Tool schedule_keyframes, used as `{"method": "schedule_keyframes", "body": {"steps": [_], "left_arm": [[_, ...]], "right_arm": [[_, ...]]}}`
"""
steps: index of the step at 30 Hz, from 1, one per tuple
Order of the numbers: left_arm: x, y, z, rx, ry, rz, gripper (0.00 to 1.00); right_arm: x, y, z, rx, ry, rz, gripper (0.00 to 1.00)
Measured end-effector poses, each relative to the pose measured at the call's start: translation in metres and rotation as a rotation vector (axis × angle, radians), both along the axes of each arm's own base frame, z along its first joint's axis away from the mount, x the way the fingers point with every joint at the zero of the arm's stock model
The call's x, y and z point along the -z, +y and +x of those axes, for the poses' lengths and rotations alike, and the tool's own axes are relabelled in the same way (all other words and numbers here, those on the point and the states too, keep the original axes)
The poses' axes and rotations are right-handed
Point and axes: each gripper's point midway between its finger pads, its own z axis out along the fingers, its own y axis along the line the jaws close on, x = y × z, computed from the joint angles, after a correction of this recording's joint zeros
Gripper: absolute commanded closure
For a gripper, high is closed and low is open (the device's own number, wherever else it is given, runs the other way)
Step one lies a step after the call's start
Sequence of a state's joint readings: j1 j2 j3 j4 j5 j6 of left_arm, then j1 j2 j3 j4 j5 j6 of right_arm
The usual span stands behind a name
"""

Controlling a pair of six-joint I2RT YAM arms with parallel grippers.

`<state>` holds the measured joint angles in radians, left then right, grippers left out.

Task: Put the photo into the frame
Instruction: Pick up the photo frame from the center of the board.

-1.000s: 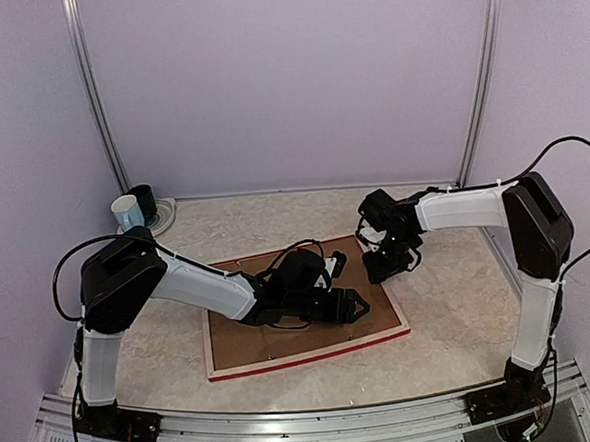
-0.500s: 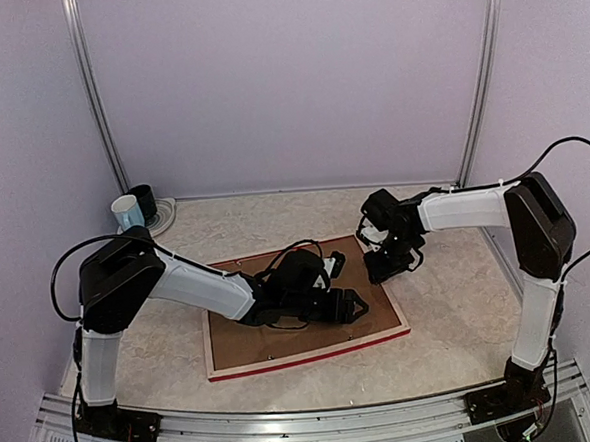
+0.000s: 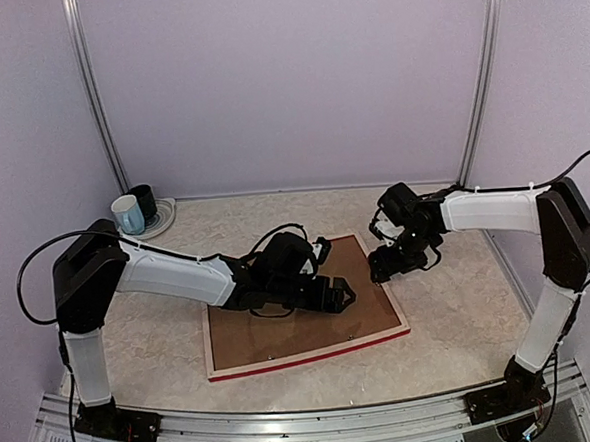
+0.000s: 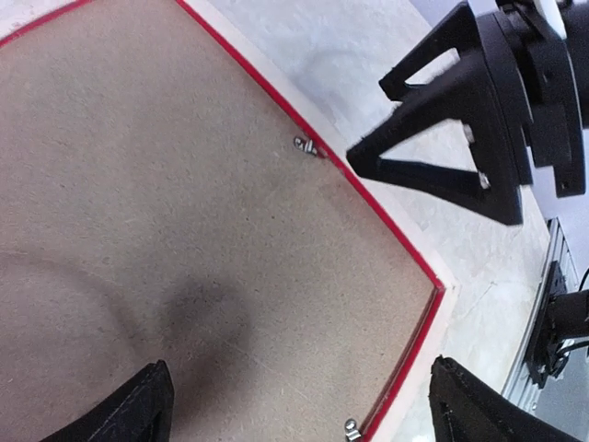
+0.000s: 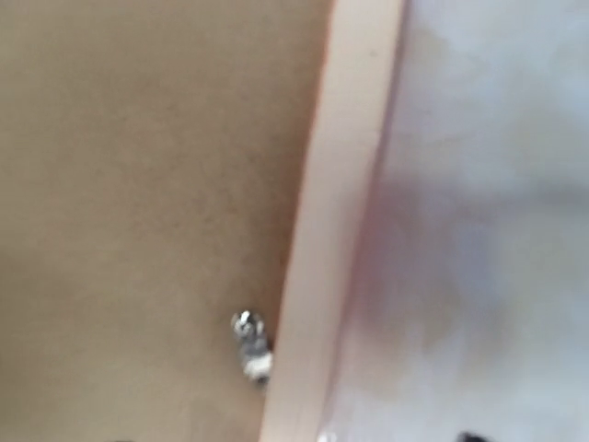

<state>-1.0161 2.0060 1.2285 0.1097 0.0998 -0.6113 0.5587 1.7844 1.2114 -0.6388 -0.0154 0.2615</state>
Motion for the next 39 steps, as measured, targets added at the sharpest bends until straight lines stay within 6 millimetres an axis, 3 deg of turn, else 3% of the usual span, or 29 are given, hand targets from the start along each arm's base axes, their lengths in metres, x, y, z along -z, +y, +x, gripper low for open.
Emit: {"method": "schedule_keyframes", "body": {"steps": [2,7,9,12,17,24,32,39], "left_arm": [[-0.021,0.007,0.002,0.003,-0.049,0.008,0.01],[-0.074,0.024,-0.008,0.032,-0.194,0.02,0.01],[-0.087,0.03,-0.015,0.052,-0.251,0.037,0.01],[-0.09,0.037,-0.029,0.108,-0.316,0.08,0.01],[-0.069,0.04,-0.063,0.271,-0.407,0.194,0.01],[-0.046,0.031,-0.106,0.483,-0.51,0.316,0.02],[0.022,0.035,-0.115,0.615,-0.504,0.496,0.11],[0.041,0.033,-0.11,0.654,-0.52,0.56,0.26]], "right_arm": [[-0.018,-0.002,-0.002,0.015,-0.037,0.029,0.02],[-0.065,-0.01,-0.014,0.022,-0.154,0.111,0.01],[-0.07,-0.013,-0.02,0.027,-0.175,0.132,0.01],[-0.062,-0.022,-0.033,0.039,-0.172,0.136,0.01],[-0.051,-0.035,-0.055,0.068,-0.176,0.156,0.01],[-0.074,-0.044,-0.071,0.089,-0.303,0.267,0.01],[-0.085,-0.046,-0.078,0.096,-0.374,0.344,0.01],[-0.07,-0.045,-0.081,0.097,-0.344,0.344,0.01]]}}
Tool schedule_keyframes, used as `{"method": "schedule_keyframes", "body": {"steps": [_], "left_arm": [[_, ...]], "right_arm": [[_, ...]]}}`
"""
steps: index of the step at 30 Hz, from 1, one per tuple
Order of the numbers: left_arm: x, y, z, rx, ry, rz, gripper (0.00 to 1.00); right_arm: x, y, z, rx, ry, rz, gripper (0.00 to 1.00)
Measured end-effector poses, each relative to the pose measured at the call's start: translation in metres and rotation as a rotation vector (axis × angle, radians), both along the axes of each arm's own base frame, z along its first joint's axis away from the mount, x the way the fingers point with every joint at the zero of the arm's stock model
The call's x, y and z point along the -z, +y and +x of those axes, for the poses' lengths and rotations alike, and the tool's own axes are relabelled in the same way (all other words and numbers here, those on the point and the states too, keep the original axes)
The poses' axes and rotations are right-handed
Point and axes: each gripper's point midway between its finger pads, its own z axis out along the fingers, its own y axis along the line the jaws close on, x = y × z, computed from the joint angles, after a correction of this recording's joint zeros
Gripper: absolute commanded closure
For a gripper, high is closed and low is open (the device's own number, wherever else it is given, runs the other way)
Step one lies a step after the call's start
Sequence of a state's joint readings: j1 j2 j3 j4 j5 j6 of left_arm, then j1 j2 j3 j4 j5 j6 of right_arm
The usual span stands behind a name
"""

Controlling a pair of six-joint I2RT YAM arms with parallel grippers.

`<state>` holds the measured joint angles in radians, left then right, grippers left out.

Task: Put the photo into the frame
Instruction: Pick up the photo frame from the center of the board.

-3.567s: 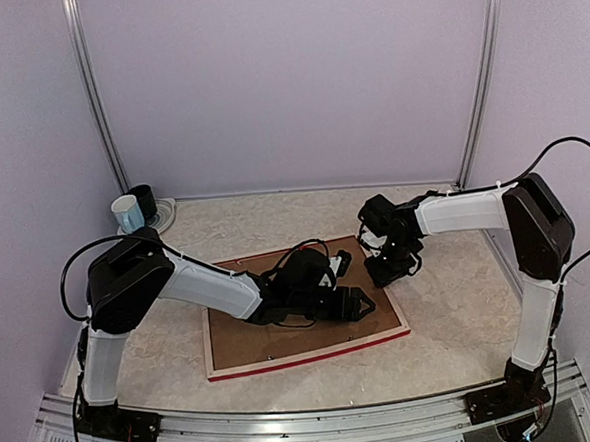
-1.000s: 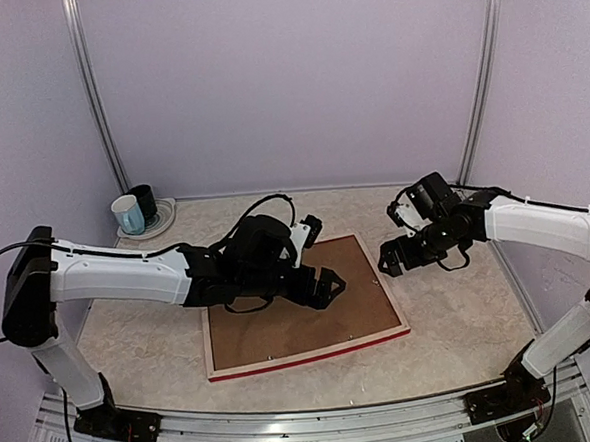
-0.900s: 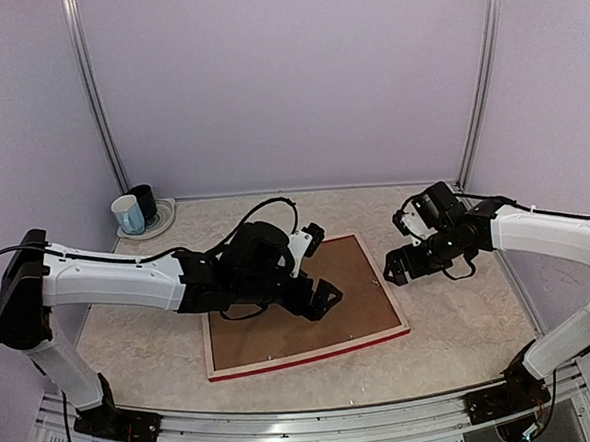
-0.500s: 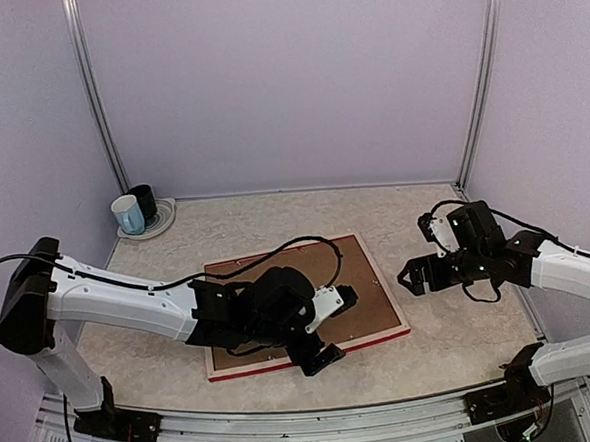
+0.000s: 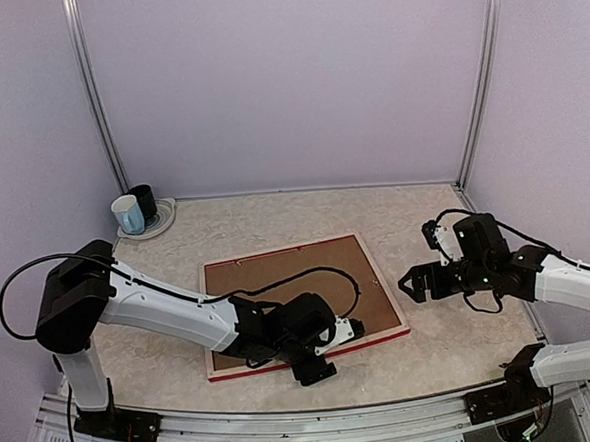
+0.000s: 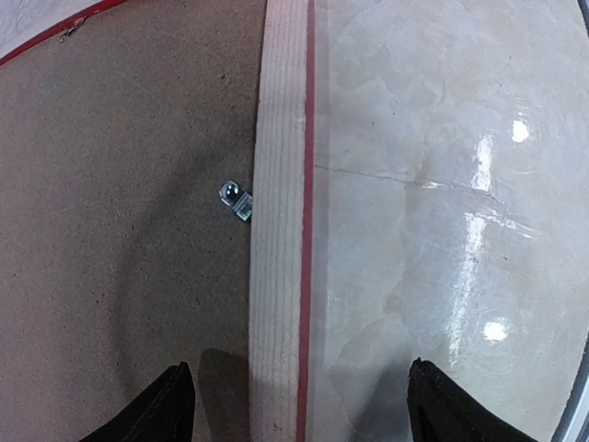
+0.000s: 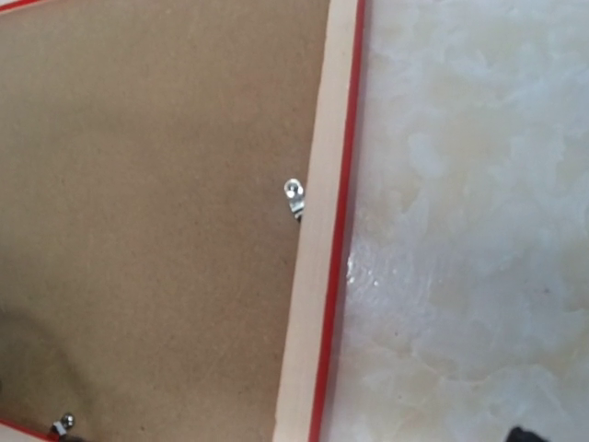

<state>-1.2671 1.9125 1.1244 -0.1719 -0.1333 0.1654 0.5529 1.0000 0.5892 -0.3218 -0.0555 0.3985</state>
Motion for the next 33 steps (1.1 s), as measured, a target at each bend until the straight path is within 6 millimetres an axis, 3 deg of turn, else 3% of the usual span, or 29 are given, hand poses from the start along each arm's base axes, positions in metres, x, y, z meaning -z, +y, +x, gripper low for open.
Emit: {"method": "schedule_keyframes", "body": {"steps": [12,16,23,33], "left_arm": [[0.003,0.001,0.007,0.002,0.0,0.008,0.6],[0.003,0.001,0.008,0.002,0.012,0.007,0.77],[0.003,0.002,0.009,0.006,0.041,0.014,0.98],[-0.007,0.003,0.006,0.01,0.08,0.052,1.0]], "right_arm": [[-0.002,0.003,0.0,-0.008,-0.005,0.023,0.01],[-0.004,0.005,-0.002,-0.018,-0.006,0.035,0.01],[-0.016,0.008,-0.006,-0.04,-0.03,0.071,0.01],[-0.024,0.016,-0.011,-0.076,-0.032,0.122,0.01]]}}
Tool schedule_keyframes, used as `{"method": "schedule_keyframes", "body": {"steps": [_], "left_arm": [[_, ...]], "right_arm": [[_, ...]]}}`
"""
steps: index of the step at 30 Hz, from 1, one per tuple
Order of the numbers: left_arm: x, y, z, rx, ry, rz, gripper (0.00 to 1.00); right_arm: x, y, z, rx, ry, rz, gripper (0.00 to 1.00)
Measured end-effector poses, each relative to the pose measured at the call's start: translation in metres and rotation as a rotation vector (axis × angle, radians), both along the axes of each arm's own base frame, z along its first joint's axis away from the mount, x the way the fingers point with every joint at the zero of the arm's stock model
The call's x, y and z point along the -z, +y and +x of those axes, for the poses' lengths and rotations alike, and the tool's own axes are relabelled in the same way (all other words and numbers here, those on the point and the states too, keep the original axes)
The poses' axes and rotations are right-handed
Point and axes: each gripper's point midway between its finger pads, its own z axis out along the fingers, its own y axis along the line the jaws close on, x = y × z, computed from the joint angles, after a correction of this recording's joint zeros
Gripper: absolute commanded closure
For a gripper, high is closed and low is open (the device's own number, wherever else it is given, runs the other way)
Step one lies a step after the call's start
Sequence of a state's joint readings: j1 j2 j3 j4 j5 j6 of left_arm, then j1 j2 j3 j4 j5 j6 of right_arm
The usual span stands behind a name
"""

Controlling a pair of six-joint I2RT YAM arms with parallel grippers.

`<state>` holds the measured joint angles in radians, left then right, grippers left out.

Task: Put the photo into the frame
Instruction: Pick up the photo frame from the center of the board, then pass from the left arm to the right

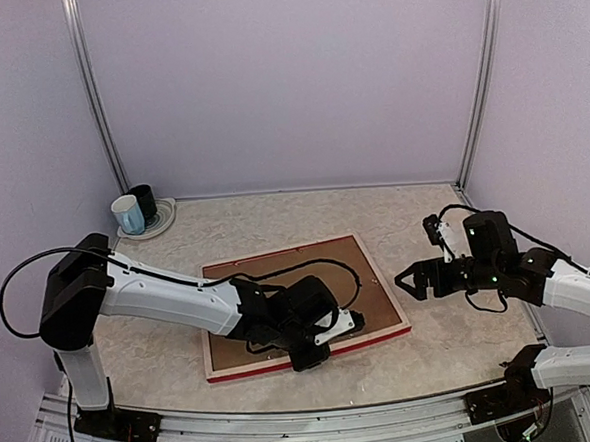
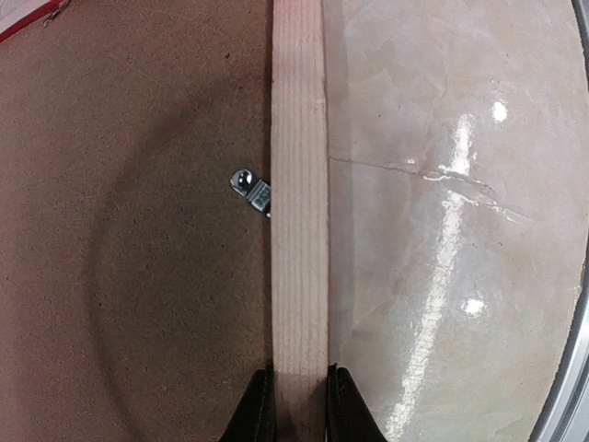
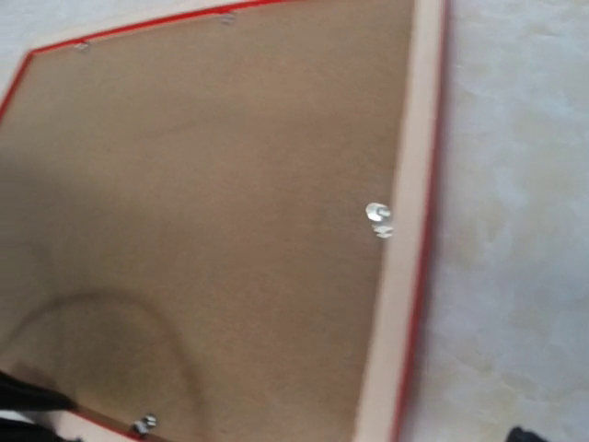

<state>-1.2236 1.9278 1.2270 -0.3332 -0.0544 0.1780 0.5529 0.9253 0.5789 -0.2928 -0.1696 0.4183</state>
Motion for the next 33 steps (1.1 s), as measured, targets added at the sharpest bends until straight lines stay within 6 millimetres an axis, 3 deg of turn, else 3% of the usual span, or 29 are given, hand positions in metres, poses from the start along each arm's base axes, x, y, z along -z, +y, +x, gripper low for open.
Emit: {"method": "schedule_keyframes", "body": {"steps": [7,16,27,33], "left_arm": [[-0.025,-0.005,-0.004,0.002,0.035,-0.009,1.0],[-0.082,-0.004,-0.013,0.008,0.069,-0.078,1.0],[-0.125,0.013,-0.007,-0.067,0.195,-0.135,1.0],[-0.153,0.021,0.008,-0.136,0.282,-0.204,1.0]], "right_arm": [[-0.014,0.015,-0.015,-0.115,-0.066,0.08,0.01],[-0.046,0.035,-0.029,-0.261,-0.204,0.103,0.01],[-0.119,0.061,-0.039,-0.417,-0.423,0.081,0.01],[-0.163,0.059,-0.024,-0.365,-0.535,0.055,0.01]]}}
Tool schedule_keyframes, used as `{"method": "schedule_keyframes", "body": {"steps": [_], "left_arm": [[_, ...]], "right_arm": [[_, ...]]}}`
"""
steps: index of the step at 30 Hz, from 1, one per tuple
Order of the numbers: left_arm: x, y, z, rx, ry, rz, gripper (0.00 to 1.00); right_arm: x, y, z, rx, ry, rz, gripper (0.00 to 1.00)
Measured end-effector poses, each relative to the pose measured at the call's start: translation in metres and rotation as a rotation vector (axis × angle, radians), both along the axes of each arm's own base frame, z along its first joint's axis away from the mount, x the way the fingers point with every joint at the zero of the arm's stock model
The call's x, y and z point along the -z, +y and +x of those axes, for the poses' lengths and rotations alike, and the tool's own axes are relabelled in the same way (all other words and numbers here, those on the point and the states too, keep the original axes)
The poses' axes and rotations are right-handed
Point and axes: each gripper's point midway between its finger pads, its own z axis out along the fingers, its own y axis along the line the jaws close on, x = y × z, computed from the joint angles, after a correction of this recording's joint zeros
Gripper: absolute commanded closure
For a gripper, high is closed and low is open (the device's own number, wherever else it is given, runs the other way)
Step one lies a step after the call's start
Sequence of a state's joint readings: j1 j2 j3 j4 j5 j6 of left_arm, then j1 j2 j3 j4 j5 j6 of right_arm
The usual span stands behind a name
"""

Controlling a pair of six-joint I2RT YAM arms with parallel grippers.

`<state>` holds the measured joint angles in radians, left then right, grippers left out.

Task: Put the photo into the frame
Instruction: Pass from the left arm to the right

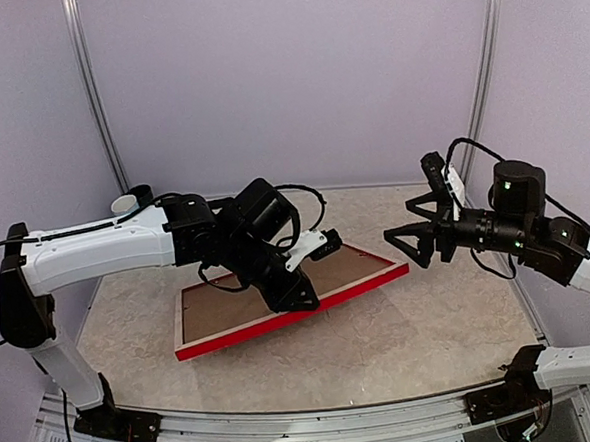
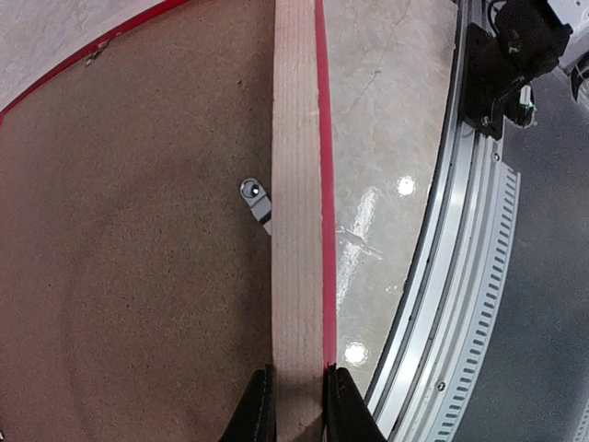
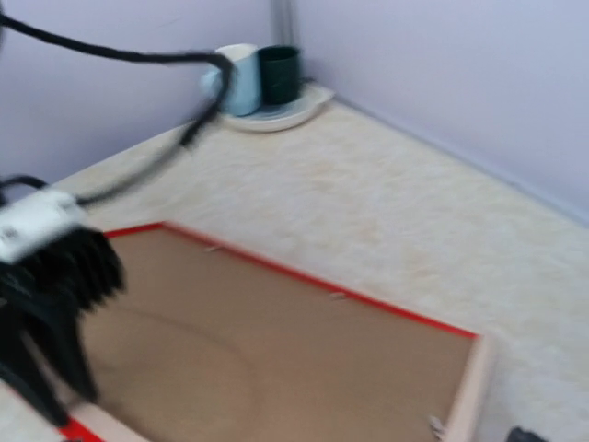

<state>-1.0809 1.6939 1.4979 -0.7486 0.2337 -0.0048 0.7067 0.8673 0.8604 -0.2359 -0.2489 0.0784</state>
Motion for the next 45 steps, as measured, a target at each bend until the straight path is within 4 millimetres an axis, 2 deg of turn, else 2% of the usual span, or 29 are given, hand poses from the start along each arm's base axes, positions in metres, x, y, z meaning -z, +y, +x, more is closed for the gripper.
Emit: {"method": "schedule_keyframes", "body": {"steps": [6,12,18,21,25,30,33,39,45], "left_arm": [[-0.046,-0.008,0.011,-0.076,0.062,-0.1,1.0],[-0.086,-0.014,0.024,-0.157,0.129,-0.205,1.0],[-0.1,-0.01,0.052,-0.254,0.222,-0.293,1.0],[-0.104,-0.01,0.062,-0.287,0.265,-0.333,1.0],[-0.106,-0.011,0.071,-0.309,0.342,-0.394,1.0],[-0.105,-0.014,0.068,-0.302,0.403,-0.421,1.0],[-0.105,-0.014,0.063,-0.289,0.427,-0.427,1.0],[-0.107,-0.006,0.052,-0.268,0.446,-0.426,1.0],[-0.114,0.005,0.036,-0.238,0.468,-0.423,1.0]], "right_arm": [[-0.011,-0.018,0.021,0.165,-0.019,0.002,0.01],[-0.02,-0.046,0.037,0.364,0.005,0.045,0.01],[-0.044,-0.079,0.031,0.497,-0.018,0.146,0.01],[-0.049,-0.086,0.03,0.526,-0.022,0.171,0.01],[-0.042,-0.082,0.032,0.513,-0.02,0.149,0.01],[-0.01,-0.065,0.034,0.427,-0.041,0.024,0.01],[0.005,-0.051,0.028,0.319,-0.089,-0.059,0.01],[0.012,-0.037,0.018,0.163,-0.25,-0.219,0.01],[0.027,-0.029,0.014,0.028,-0.412,-0.413,0.01]]}}
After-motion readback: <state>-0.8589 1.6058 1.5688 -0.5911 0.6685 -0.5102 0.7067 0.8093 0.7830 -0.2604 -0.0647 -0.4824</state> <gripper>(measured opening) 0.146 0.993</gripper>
